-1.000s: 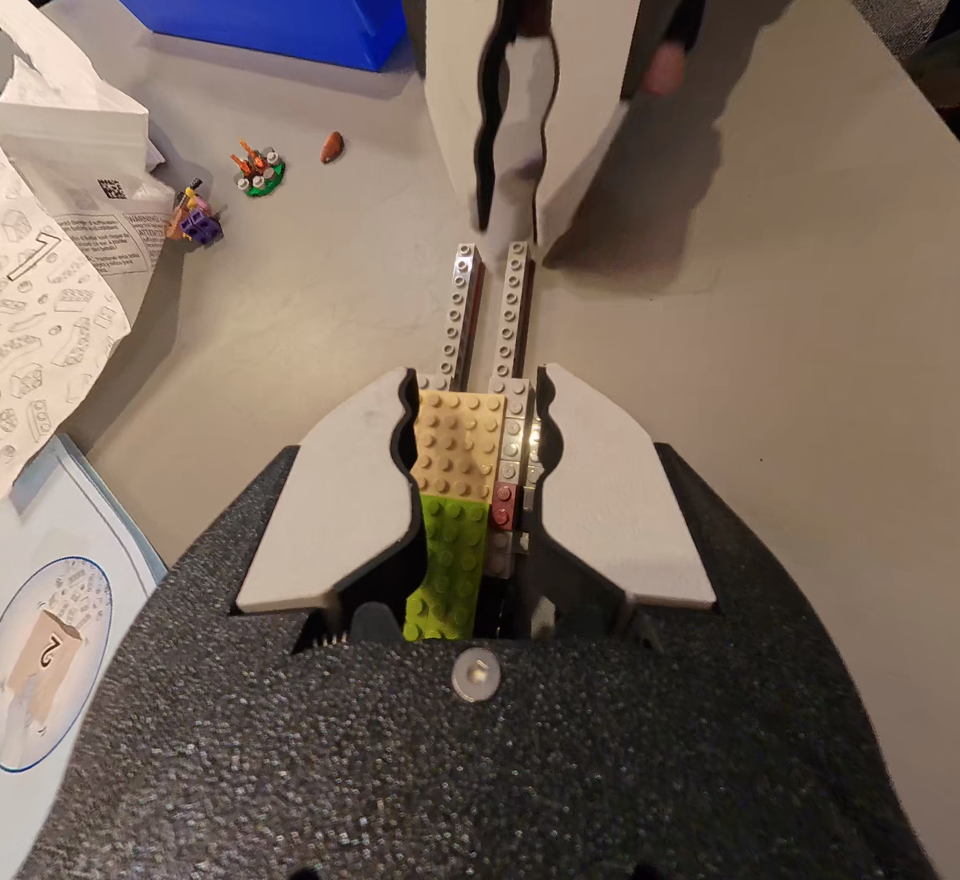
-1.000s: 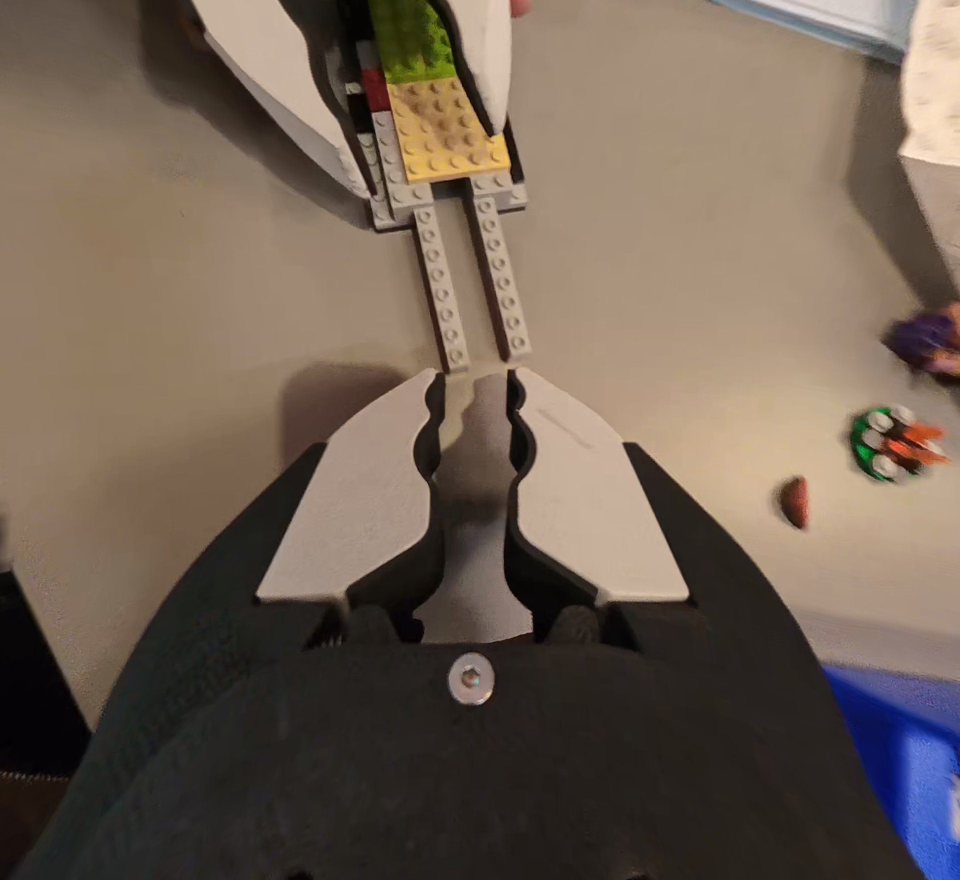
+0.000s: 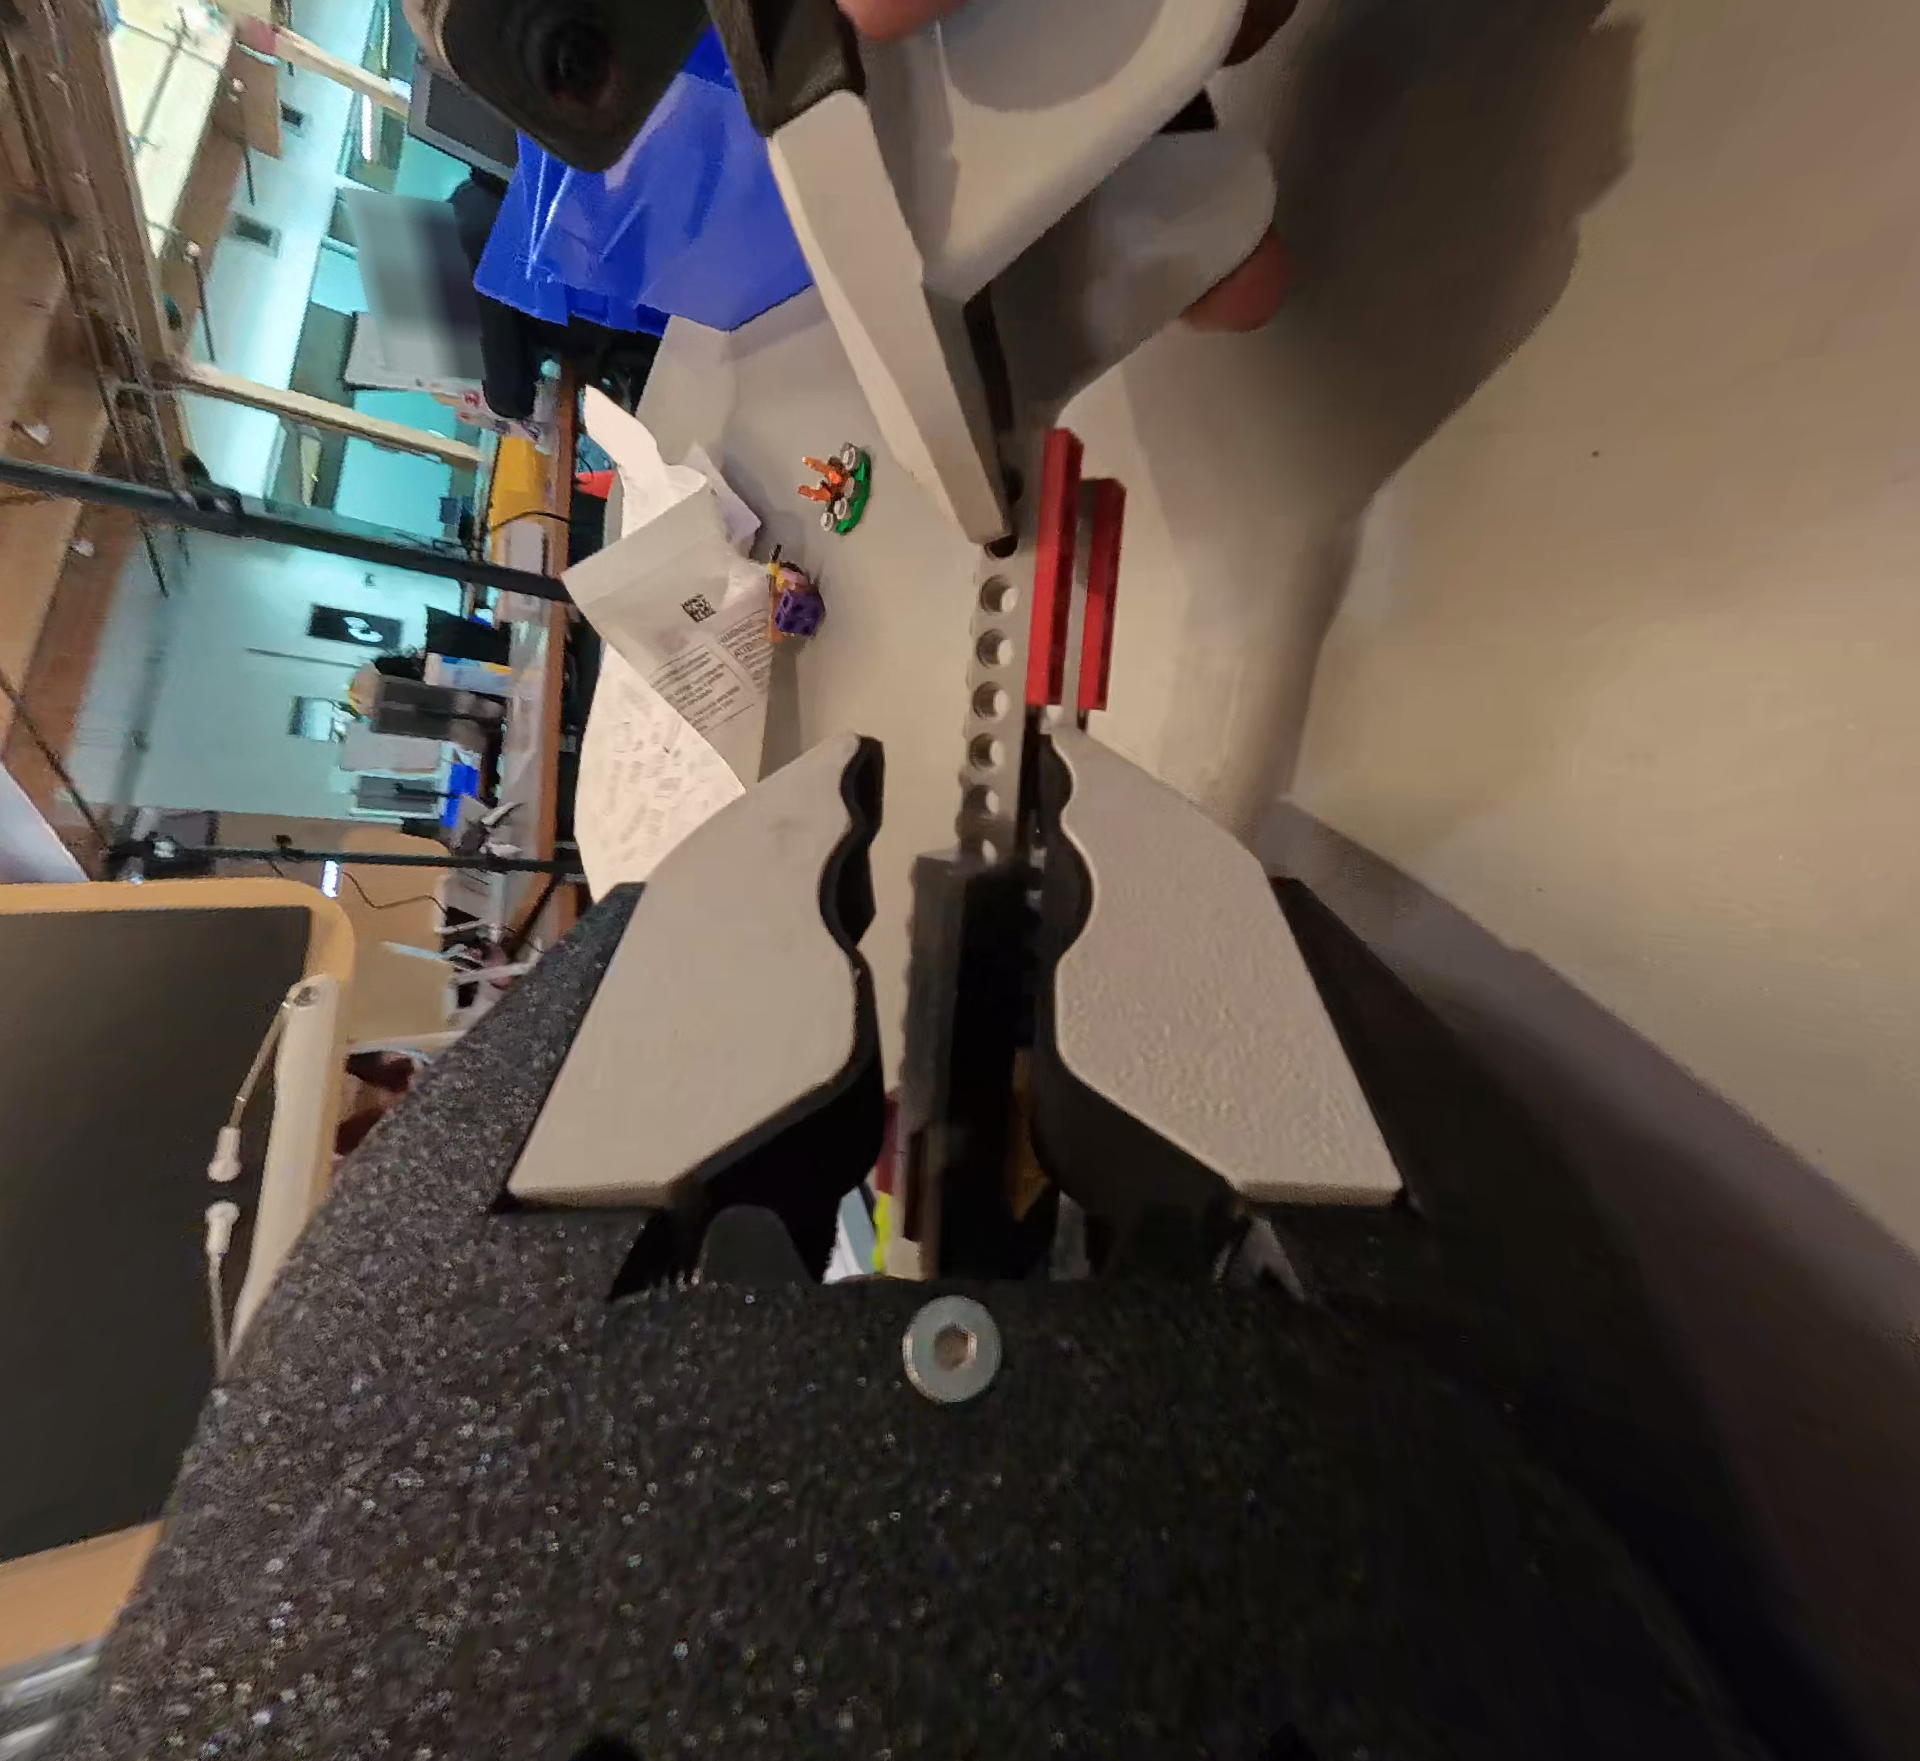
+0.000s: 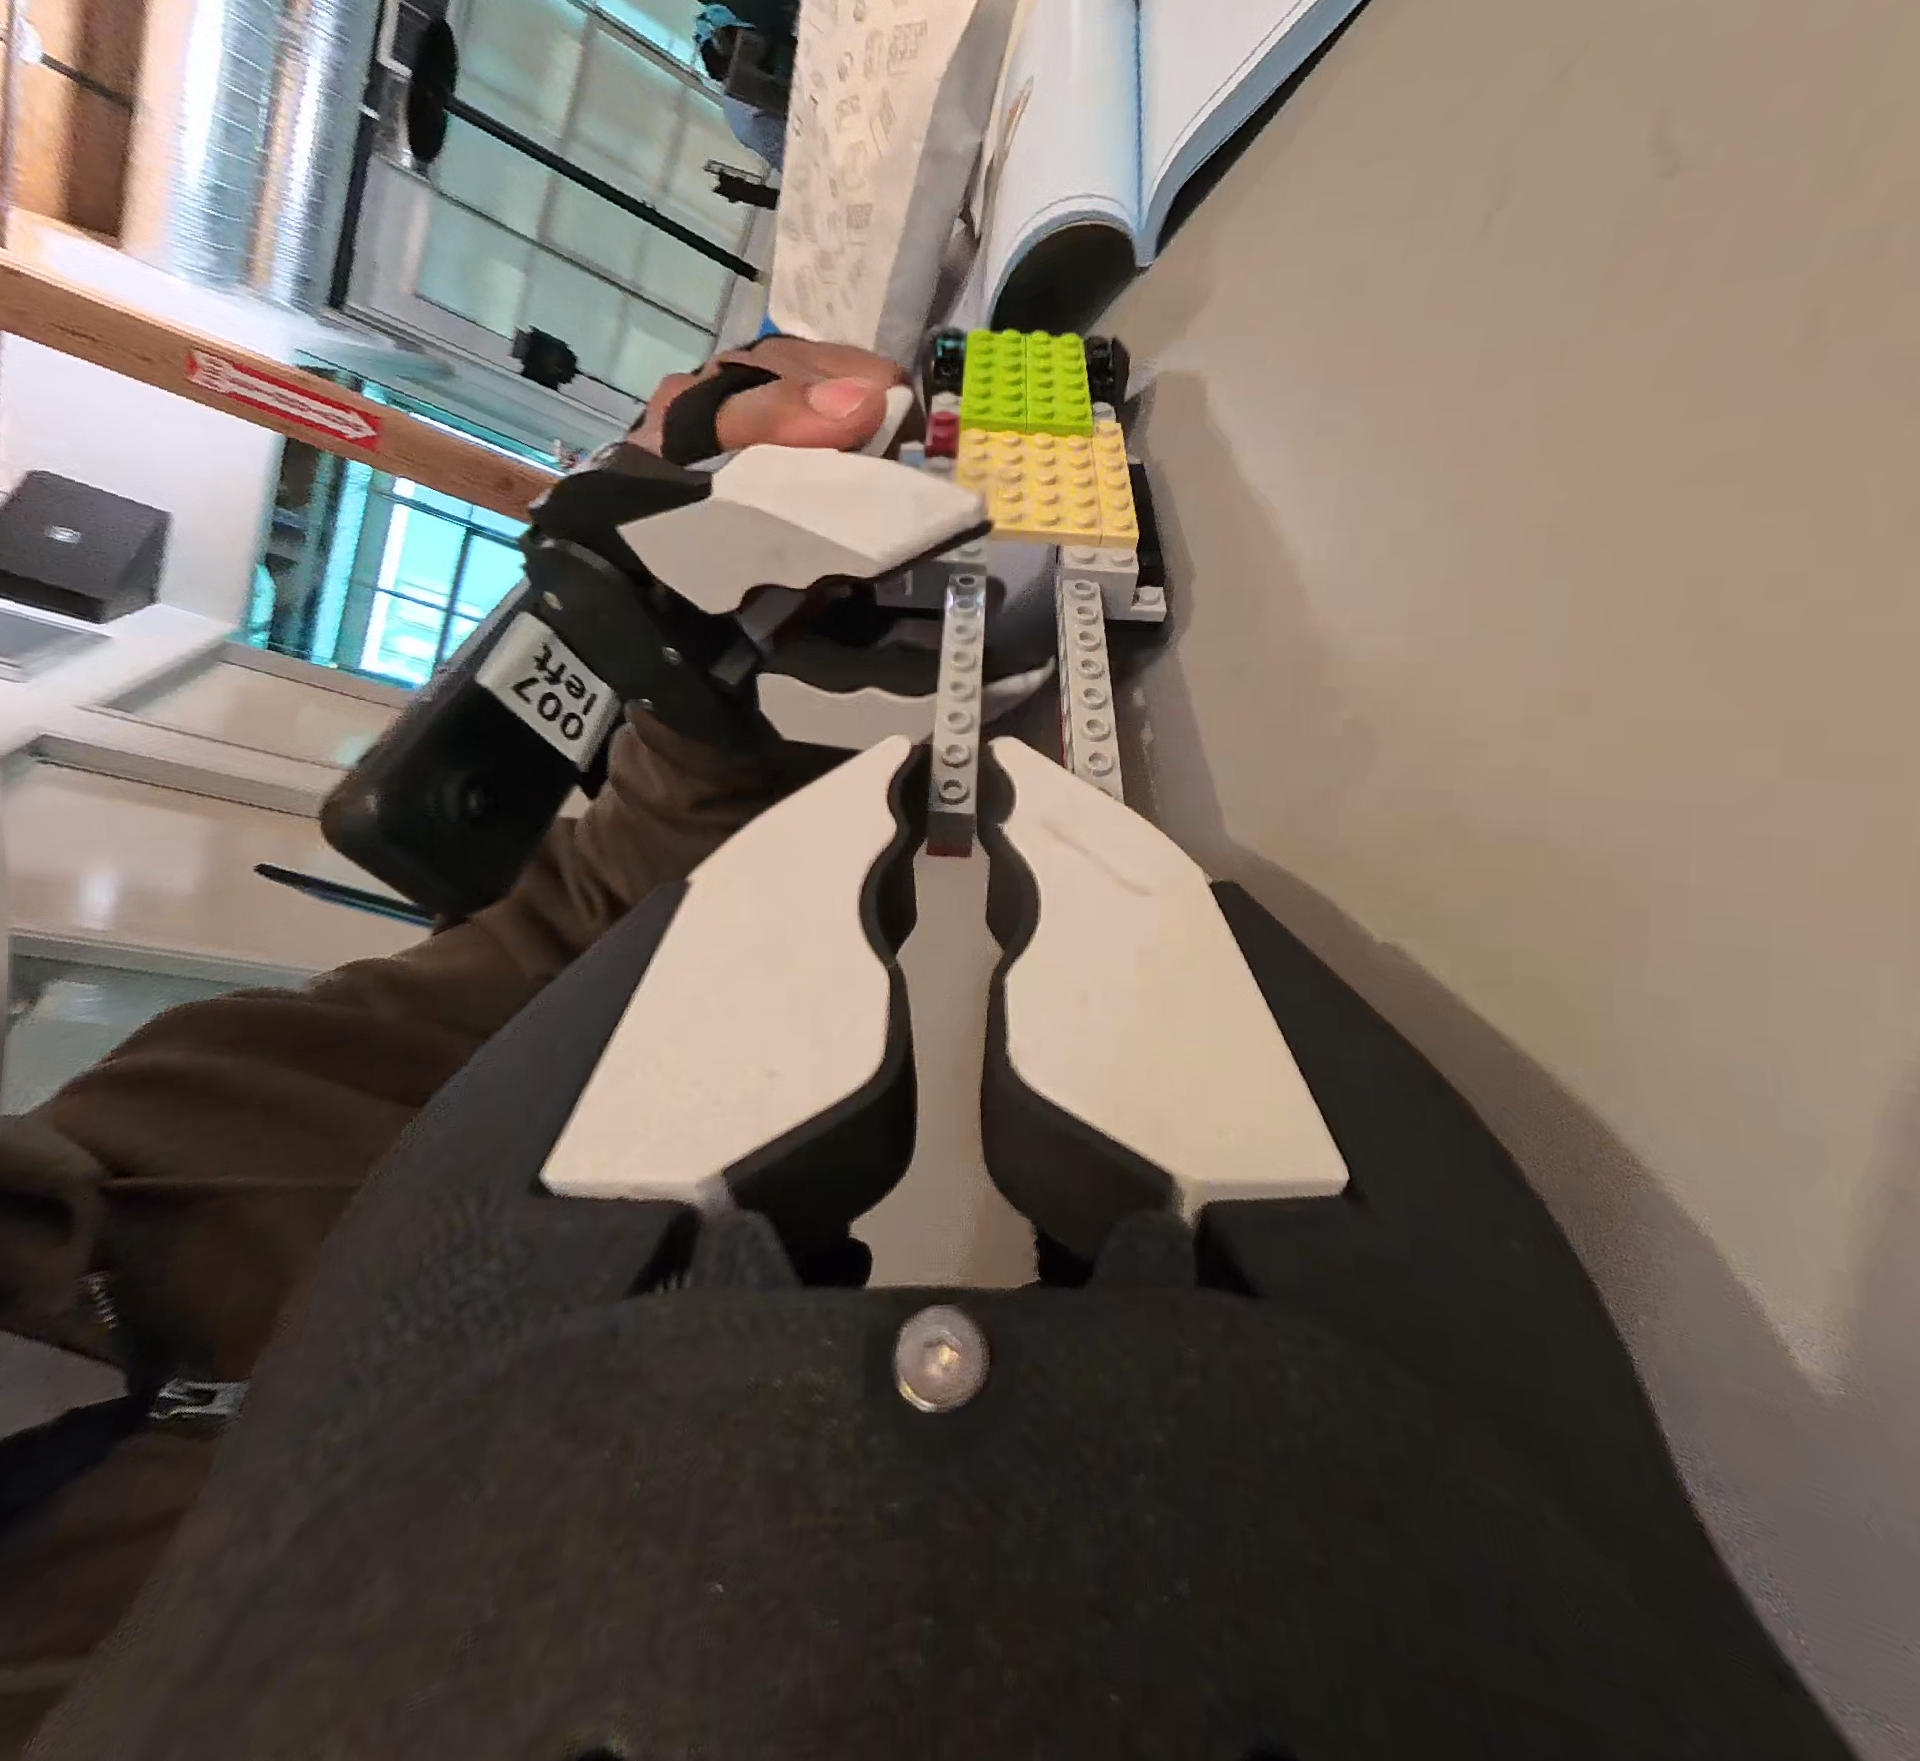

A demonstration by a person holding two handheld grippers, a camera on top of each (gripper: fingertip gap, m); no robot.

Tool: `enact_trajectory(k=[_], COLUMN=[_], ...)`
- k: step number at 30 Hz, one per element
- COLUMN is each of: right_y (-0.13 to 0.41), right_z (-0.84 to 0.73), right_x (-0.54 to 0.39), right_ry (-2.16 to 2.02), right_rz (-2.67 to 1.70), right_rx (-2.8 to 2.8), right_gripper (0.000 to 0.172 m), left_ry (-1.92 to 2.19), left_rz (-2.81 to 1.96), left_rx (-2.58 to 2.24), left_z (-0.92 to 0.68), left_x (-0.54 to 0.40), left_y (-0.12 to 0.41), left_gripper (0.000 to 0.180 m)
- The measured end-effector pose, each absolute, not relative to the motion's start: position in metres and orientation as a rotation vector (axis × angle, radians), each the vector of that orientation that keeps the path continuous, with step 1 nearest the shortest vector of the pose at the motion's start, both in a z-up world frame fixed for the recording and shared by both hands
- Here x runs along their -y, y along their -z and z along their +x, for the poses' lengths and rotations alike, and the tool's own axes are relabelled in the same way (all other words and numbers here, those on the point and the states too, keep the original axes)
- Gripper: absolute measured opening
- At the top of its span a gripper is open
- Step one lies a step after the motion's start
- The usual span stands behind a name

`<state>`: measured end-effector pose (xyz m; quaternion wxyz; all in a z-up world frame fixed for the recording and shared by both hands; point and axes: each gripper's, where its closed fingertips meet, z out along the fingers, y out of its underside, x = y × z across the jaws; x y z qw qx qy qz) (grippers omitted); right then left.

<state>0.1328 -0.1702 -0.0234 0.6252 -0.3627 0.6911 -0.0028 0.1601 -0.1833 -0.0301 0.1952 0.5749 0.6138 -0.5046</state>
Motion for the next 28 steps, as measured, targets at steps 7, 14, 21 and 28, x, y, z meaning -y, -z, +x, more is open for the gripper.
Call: enact_trajectory(k=[7,14,21,28], right_y=[0.016,0.002,0.000,0.007], right_z=[0.135,0.125,0.136,0.155], right_x=[0.178,0.198,0.182,0.172], right_ry=[0.164,1.021,1.722,1.974], right_rz=[-0.893,-1.418,-1.953,-2.206], right_rx=[-1.539,-1.443,-1.078,-0.854], right_gripper=[0.012,0.024,0.027,0.026], left_ry=[1.350,1.285,1.324,1.171], left_rz=[1.581,1.448,1.333,1.363], left_rx=[-1.743,-1.989,-2.390,-2.568], left_z=[0.162,0.174,0.173,0.180], left_x=[0.187,0.190,0.181,0.167], left_y=[0.031,0.031,0.022,0.037], left_gripper=[0.013,0.013,0.013,0.013])
